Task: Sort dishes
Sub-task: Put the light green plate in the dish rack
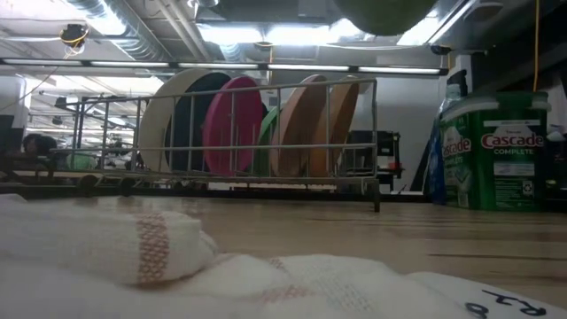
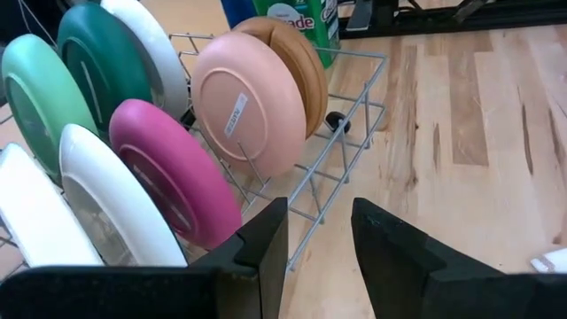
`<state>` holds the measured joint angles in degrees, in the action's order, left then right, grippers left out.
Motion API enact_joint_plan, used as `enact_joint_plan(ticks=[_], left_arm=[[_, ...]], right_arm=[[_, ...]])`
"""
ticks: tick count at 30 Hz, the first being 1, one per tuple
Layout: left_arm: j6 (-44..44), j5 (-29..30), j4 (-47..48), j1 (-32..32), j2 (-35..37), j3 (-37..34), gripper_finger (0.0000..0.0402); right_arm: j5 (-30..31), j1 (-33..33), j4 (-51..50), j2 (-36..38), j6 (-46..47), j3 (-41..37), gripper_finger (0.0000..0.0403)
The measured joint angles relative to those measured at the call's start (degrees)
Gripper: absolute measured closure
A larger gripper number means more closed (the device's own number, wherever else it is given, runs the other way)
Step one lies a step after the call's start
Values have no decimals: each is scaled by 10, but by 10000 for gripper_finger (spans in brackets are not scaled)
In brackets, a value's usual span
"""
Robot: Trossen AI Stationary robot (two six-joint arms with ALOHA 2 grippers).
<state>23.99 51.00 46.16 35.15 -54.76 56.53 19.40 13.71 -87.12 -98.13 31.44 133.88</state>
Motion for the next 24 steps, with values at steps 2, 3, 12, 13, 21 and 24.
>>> enact_joint_plan(ticks=[2, 3, 12, 13, 21, 24], left_arm=[[1, 0, 0, 0, 0, 0, 283], [1, 0, 0, 0, 0, 0, 283], [-7, 0, 0, 0, 0, 0, 283], [-9, 0, 0, 0, 0, 0, 283], [-15, 0, 0, 0, 0, 0, 283], [-15, 0, 0, 0, 0, 0, 283]], right_arm=[[32, 9, -32, 16, 18, -3, 397], [48, 13, -31, 26, 26, -10, 397], [179, 64, 22, 141, 108, -169, 397], [192, 69, 57, 155, 108, -198, 397], [248, 80, 475, 239, -43, -432, 397], [229, 76, 631, 244, -97, -513, 397]])
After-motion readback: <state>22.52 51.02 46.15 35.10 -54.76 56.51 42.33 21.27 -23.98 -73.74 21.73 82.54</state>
